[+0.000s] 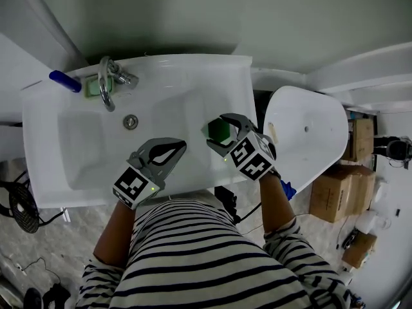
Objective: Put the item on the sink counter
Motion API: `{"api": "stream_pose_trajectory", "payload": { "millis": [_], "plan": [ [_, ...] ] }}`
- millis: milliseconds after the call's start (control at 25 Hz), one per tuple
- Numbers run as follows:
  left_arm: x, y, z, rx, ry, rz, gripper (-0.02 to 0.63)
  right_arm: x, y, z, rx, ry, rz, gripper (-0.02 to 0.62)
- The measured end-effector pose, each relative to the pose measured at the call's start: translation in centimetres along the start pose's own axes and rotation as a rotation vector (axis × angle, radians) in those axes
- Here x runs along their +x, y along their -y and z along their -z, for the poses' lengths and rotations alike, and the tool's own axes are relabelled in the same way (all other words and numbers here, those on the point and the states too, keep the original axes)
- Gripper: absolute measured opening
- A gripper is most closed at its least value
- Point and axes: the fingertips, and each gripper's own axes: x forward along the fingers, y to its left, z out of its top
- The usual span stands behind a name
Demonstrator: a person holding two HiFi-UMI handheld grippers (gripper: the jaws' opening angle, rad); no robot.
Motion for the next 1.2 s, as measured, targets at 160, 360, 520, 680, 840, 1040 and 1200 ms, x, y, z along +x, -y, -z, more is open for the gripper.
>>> {"api": "stream_pose_trajectory", "payload": {
  "millis": [160, 360, 520, 680, 840, 1040, 1200],
  "plan": [
    [-1.2, -1.5, 0.1, 0.002, -0.003, -0.014, 0.006, 1.6, 1.4, -3.4, -0.057, 0.016, -0.025, 0.311],
    [-2.7, -2.6, 0.5, 0.012, -0.016, -0.026, 0.006, 4.0, 3.0, -7.0, -0.132, 0.025, -0.049, 0.311],
    [-3.6, -3.4, 0.9, 0.003, -0.021, -0.035, 0.006, 6.3, 4.4, -9.5, -0.179, 0.026, -0.069, 0.311],
    [-4.6, -4.2, 1.4, 0.003, -0.029, -0.041, 0.006, 8.7, 5.2, -11.7, -0.21, 0.026, -0.084, 0.311],
    [-5.3, -5.0, 1.9, -0.003, -0.035, -0.047, 0.006, 11.2, 6.0, -13.5, -0.222, 0.03, -0.097, 0.311],
    [-6.0, -5.8, 2.8, -0.019, -0.038, -0.053, 0.006, 14.2, 7.0, -15.3, -0.221, 0.042, -0.102, 0.311],
    [-6.0, -6.0, 3.4, -0.018, -0.047, -0.045, 0.006, 16.3, 7.7, -16.3, -0.22, 0.045, -0.113, 0.311]
  ]
}}
